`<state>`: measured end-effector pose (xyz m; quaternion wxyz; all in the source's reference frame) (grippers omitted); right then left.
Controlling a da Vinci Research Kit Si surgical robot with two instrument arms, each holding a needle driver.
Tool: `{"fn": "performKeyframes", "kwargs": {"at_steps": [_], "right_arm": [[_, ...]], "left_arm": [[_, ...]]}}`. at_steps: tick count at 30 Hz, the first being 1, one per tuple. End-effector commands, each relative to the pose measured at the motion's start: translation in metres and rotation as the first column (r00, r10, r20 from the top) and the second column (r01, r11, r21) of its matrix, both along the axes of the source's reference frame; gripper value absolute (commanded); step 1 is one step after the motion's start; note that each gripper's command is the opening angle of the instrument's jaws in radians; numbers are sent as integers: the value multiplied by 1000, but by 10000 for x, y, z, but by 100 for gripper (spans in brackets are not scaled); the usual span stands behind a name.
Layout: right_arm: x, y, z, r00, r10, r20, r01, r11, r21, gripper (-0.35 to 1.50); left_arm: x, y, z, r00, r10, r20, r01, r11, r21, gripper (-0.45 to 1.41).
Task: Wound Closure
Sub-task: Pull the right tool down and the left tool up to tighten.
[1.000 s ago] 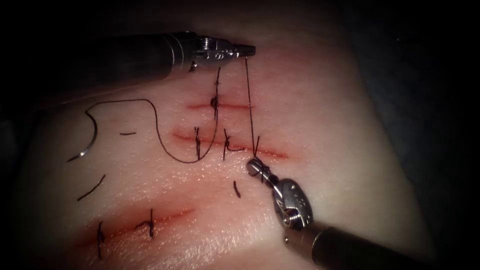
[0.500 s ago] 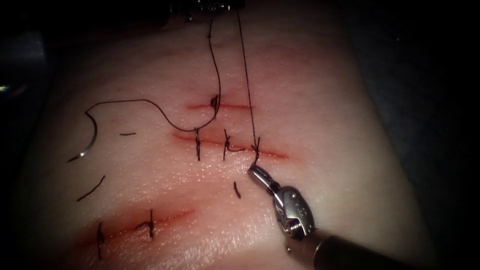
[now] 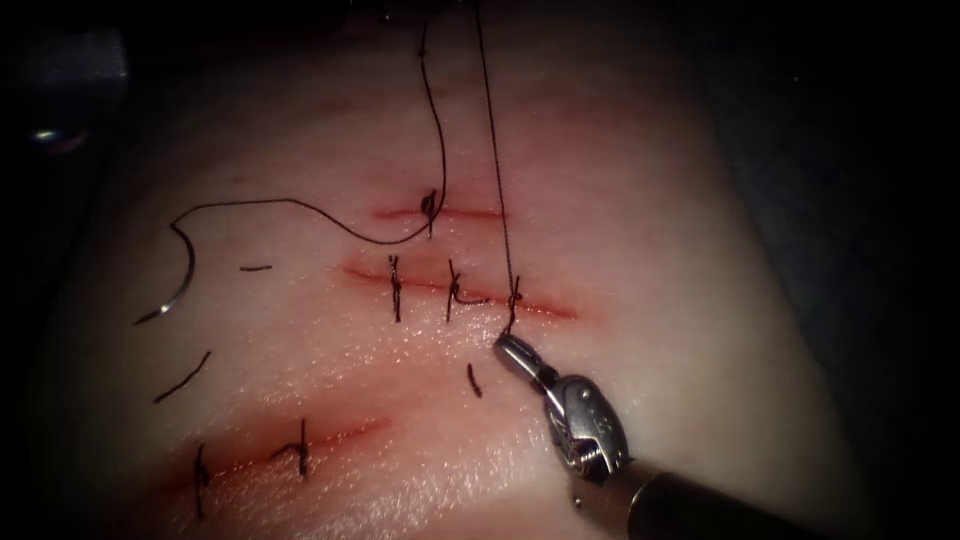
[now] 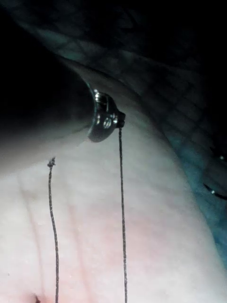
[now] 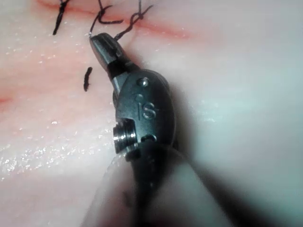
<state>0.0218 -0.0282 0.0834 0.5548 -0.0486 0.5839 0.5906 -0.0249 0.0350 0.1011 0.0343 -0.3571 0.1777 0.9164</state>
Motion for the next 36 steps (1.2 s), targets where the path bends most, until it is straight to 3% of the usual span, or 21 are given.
{"fn": "performKeyframes", "kwargs": {"at_steps": [1, 11, 17, 25, 36], "right_arm": [[7, -1, 6, 1000, -4, 0, 4, 1000, 2, -35], [6, -28, 21, 996, -55, 69, 54, 998, 23, -35], [4, -31, 20, 994, -65, 85, 64, 998, 17, -35], [4, -42, 17, 992, -76, 100, 76, 997, 12, -35], [12, -83, 22, 983, -115, 141, 112, 993, 29, -35]], "left_arm": [[-7, 11, 4, 1000, -6, 2, 6, 1000, -7, -45], [-25, 41, 26, 999, -44, 25, 44, 999, -20, -45], [-32, 65, 42, 998, -65, 12, 65, 998, -25, -45], [-26, 93, 61, 996, -90, 3, 90, 995, -41, -45], [-19, 110, 72, 995, -96, 2, 96, 994, -47, -45]]}}
